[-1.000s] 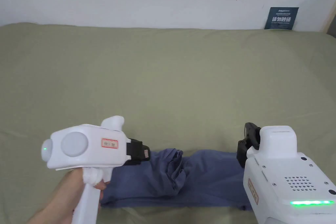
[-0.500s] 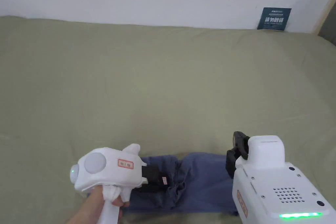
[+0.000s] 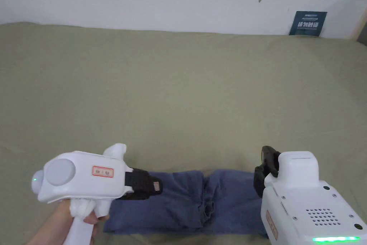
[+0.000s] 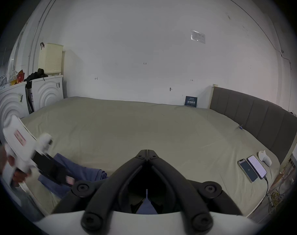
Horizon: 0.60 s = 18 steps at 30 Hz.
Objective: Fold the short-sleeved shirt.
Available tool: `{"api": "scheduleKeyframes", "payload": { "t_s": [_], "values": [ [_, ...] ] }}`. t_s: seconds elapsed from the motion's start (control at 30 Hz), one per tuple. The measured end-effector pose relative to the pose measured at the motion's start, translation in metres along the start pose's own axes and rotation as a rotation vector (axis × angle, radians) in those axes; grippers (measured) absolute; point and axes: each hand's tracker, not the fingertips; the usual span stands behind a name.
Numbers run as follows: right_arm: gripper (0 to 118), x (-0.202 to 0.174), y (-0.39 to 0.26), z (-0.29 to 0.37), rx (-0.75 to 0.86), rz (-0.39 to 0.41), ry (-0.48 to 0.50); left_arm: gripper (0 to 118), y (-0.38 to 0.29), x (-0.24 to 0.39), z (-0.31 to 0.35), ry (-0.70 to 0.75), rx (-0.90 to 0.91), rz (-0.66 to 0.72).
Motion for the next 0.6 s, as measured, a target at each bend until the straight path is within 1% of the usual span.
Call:
{"api": "scheduleKeyframes", "payload": {
  "t_s": [0.1,0.2,0.23,0.3,0.33,0.37,0.4,0.43,0.47,0.5,0.53,0.6],
  "values": [
    [0,-0.005,0.003,0.002,0.030,-0.005,-0.003,0,0.003,-0.030,0.041,0.087,0.051,0.017],
    [0,-0.008,0.006,0.005,0.059,-0.019,-0.007,0,0.000,-0.050,0.055,0.135,0.043,0.062],
    [0,-0.009,0.007,0.006,0.075,-0.024,-0.019,0,-0.002,-0.056,0.053,0.123,0.004,0.061],
    [0,-0.010,0.009,0.008,0.096,-0.028,-0.022,1,-0.004,-0.061,0.049,0.123,-0.005,0.070],
    [0,-0.011,0.010,0.008,0.106,-0.020,-0.037,3,-0.004,-0.065,0.047,0.100,-0.015,0.081],
    [0,-0.011,0.010,0.009,0.116,-0.018,-0.040,18,-0.003,-0.067,0.045,0.093,-0.013,0.082],
    [0,-0.011,0.012,0.010,0.118,-0.018,-0.042,53,-0.003,-0.069,0.042,0.083,-0.016,0.088],
    [0,-0.009,0.014,0.010,0.120,-0.023,-0.040,108,-0.002,-0.072,0.038,0.070,-0.020,0.095],
    [0,-0.009,0.015,0.010,0.124,-0.025,-0.040,118,-0.001,-0.074,0.032,0.060,-0.023,0.100],
    [0,-0.009,0.016,0.010,0.128,-0.023,-0.042,118,-0.001,-0.072,0.026,0.022,-0.057,0.094],
    [0,-0.008,0.016,0.010,0.129,-0.019,-0.045,111,-0.001,-0.073,0.025,0.003,-0.037,0.092],
    [0,-0.006,0.018,0.010,0.130,-0.020,-0.045,104,0.002,-0.086,0.015,-0.029,-0.058,0.114]
  ]
}}
